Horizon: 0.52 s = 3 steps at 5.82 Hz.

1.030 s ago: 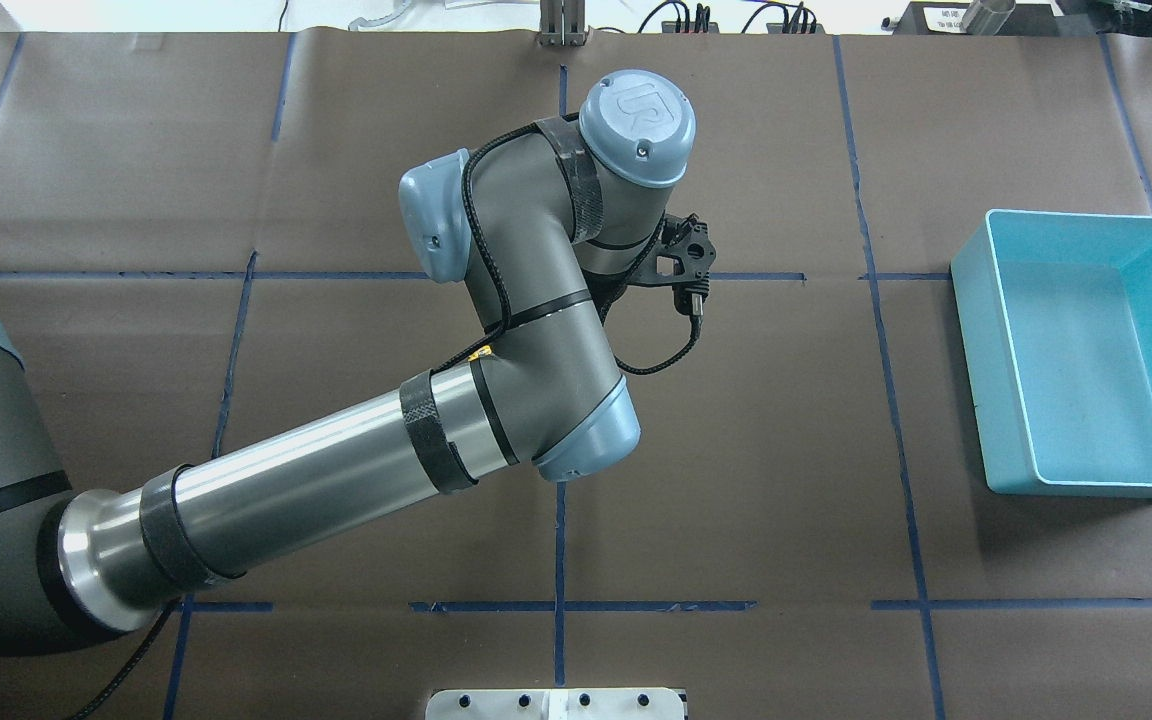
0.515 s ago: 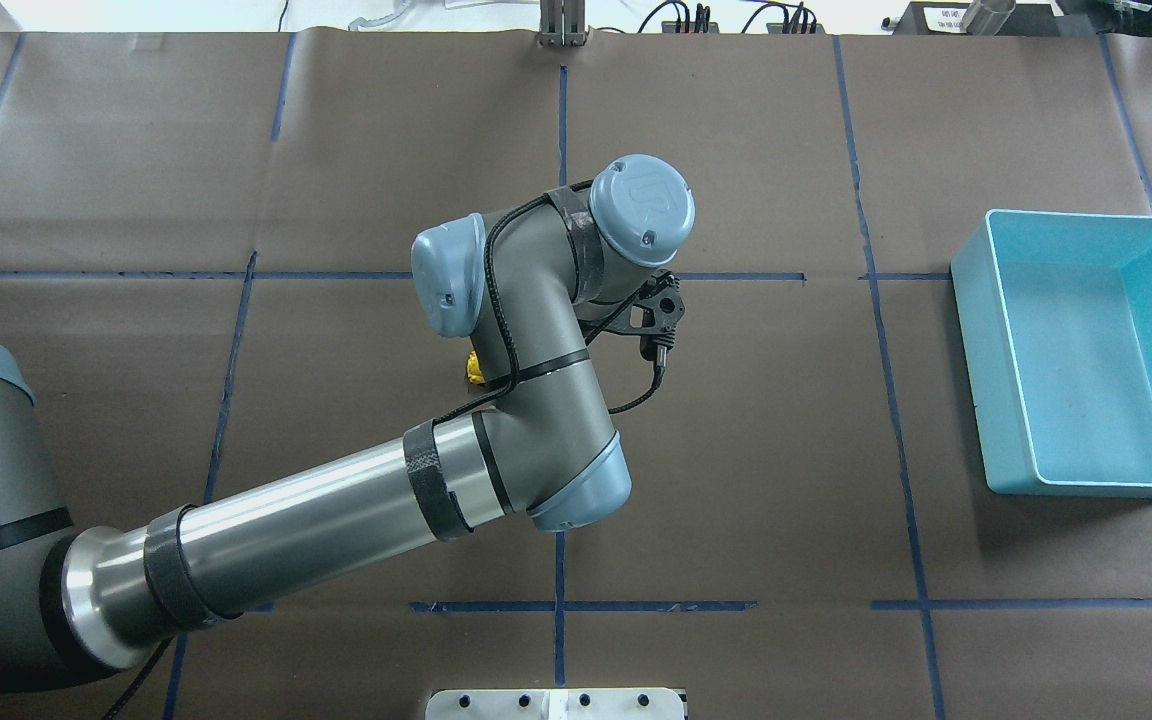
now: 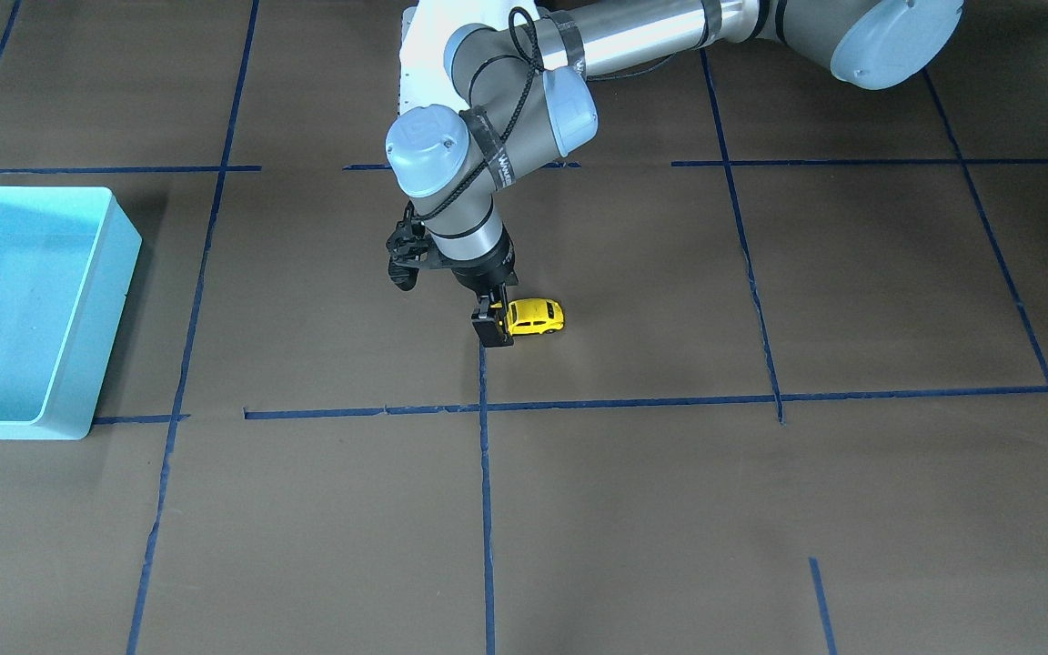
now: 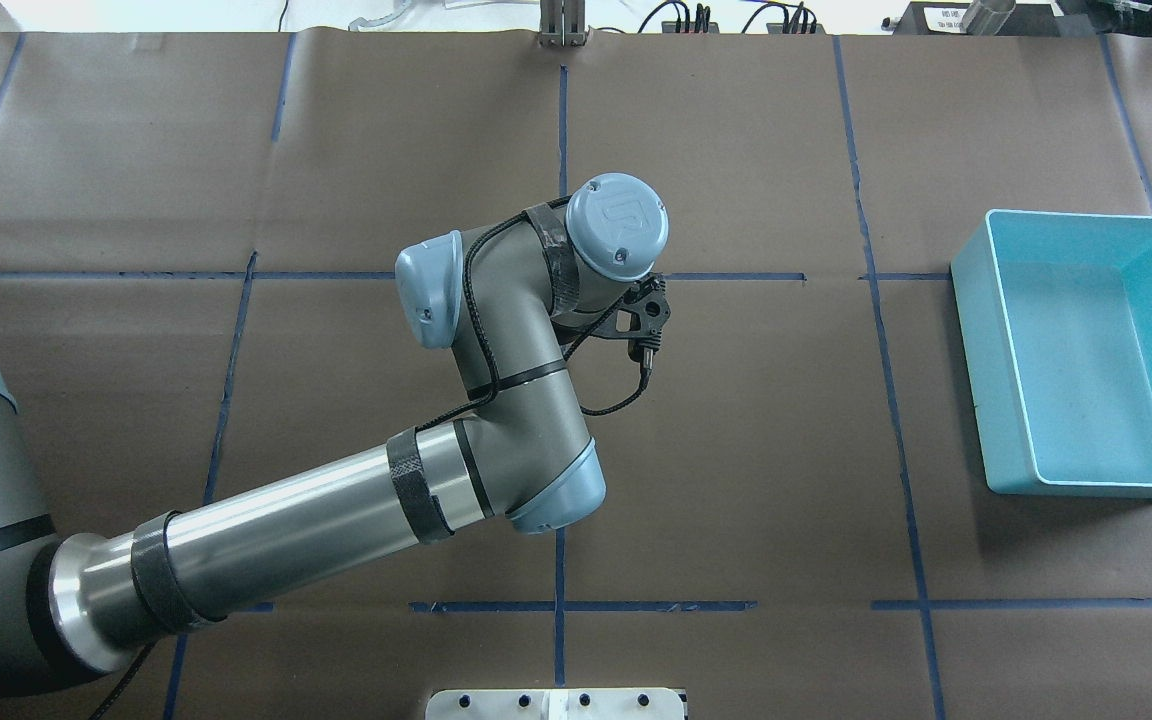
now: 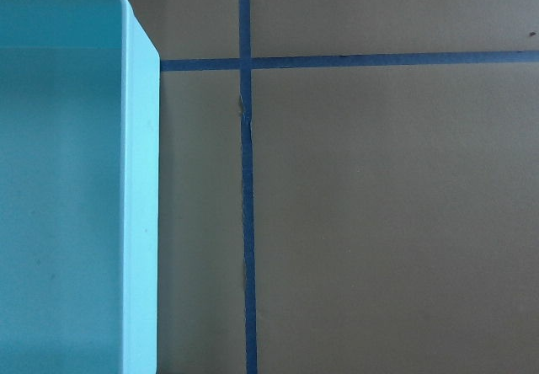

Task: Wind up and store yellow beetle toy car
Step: 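Press the held car down against the table with the left gripper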

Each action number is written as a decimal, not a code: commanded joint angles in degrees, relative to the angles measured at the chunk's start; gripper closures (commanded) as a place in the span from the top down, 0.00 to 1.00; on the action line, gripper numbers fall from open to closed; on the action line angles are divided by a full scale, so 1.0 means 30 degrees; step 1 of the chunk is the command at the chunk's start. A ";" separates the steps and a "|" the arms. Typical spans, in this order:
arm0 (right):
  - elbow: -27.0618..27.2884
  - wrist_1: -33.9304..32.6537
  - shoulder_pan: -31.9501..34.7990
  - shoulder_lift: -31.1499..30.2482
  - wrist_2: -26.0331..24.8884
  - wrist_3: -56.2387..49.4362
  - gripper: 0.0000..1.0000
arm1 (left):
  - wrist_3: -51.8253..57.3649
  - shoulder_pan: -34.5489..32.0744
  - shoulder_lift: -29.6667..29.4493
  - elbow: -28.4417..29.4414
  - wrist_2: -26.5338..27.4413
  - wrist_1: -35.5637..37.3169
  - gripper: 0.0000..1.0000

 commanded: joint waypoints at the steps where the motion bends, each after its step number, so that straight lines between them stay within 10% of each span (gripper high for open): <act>1: 0.0000 0.0000 0.0065 0.0027 0.0002 0.0000 1.00 | -0.0769 0.0013 0.0144 0.0755 -0.0688 -0.1057 1.00; 3: 0.0000 0.0000 0.0212 -0.0002 0.0119 -0.0029 1.00 | -0.0980 0.0014 0.0145 0.1285 -0.1335 -0.1677 1.00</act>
